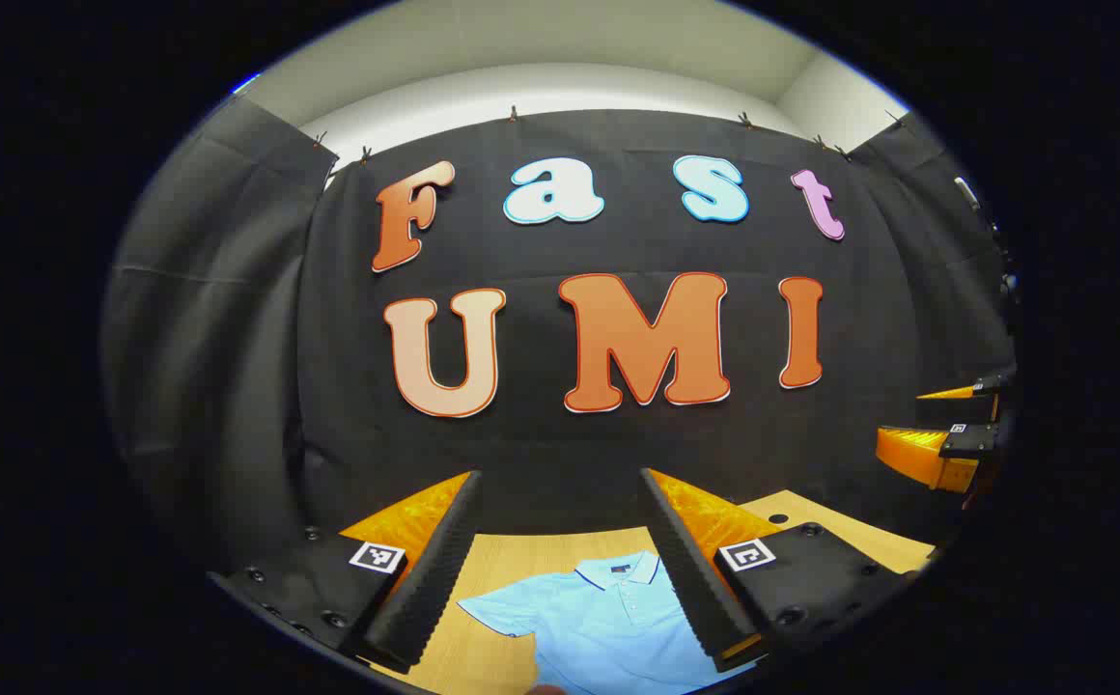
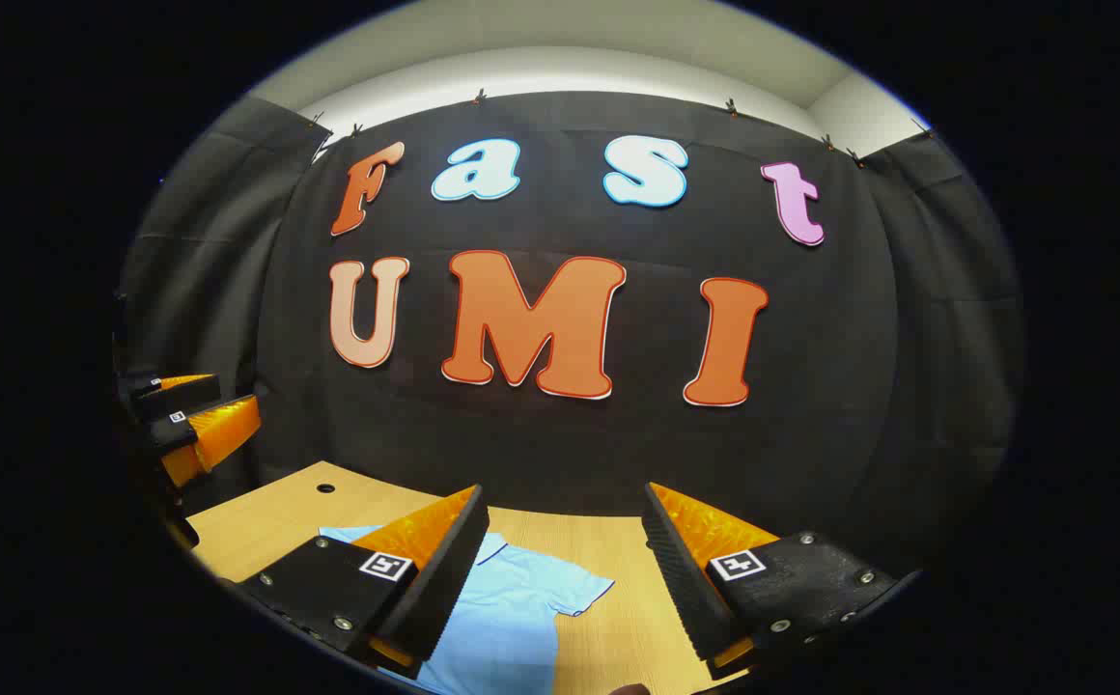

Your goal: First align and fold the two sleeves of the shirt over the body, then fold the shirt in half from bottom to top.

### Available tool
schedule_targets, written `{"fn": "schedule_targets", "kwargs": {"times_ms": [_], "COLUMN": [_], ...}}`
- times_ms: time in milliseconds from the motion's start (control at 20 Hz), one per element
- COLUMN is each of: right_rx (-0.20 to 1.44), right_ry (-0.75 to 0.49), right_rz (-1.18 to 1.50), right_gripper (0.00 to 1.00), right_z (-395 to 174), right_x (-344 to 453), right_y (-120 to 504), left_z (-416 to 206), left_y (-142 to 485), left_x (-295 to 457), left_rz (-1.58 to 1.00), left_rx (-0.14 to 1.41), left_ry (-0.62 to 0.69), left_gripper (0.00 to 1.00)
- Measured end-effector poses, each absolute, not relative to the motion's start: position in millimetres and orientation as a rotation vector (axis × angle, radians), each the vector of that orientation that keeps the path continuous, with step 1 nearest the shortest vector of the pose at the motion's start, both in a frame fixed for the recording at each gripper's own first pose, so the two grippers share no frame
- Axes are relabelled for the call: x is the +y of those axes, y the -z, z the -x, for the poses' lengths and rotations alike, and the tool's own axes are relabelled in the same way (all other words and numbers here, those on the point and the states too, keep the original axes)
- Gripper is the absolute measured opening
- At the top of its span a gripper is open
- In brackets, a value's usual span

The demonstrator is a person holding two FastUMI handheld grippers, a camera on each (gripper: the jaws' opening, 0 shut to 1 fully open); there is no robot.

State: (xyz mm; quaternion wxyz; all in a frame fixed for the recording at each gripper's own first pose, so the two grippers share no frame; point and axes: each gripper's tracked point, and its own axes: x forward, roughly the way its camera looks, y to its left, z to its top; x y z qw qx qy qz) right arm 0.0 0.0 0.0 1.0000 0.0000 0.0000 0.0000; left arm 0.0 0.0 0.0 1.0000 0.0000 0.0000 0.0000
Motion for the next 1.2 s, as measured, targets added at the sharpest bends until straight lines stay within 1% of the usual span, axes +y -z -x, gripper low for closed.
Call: {"fn": "schedule_targets", "kwargs": {"times_ms": [300,750,1200], "right_rx": [0.039,0.109,0.252], "right_ry": [-0.04,-0.063,-0.089], "right_rz": [-0.011,-0.016,-0.003], "right_gripper": [0.96,0.96,0.96], "right_z": [-14,-41,-87], "right_x": [-3,-14,-27], "right_y": [19,44,86], "left_z": [-4,-10,0], "left_y": [-1,-11,-8], "left_x": [5,-12,-7], "left_rz": [-0.022,-0.053,-0.072], "left_rx": [-0.009,-0.03,-0.019], "left_ry": [-0.057,-0.066,-0.155], "left_gripper": [1.0,1.0,1.0]}}
